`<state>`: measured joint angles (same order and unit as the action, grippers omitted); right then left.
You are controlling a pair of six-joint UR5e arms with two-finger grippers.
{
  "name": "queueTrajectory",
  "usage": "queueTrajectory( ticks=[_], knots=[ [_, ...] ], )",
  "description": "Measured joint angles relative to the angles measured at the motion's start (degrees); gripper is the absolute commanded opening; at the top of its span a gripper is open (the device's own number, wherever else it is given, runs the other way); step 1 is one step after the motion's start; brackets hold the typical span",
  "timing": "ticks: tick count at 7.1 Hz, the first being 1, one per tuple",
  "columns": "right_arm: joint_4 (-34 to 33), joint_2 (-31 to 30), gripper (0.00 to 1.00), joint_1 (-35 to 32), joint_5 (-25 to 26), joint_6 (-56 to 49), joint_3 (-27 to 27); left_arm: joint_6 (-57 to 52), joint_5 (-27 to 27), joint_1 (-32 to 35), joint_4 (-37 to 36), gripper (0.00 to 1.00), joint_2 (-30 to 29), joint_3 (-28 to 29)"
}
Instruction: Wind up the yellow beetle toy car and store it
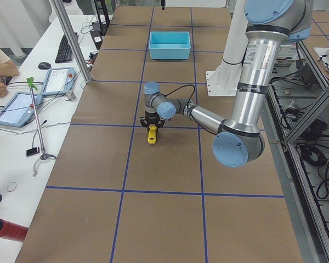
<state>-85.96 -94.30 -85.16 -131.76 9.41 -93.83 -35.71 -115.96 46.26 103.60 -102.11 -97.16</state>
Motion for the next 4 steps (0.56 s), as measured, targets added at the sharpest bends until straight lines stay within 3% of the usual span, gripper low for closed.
queueTrajectory(
  ticks=[4],
  knots=[
    [0.0,-0.02,1.0,-0.03,0.01,0.0,-0.01,0.3,0.38,-1.33,-10.53,0.06,-11.59,1.96]
  ],
)
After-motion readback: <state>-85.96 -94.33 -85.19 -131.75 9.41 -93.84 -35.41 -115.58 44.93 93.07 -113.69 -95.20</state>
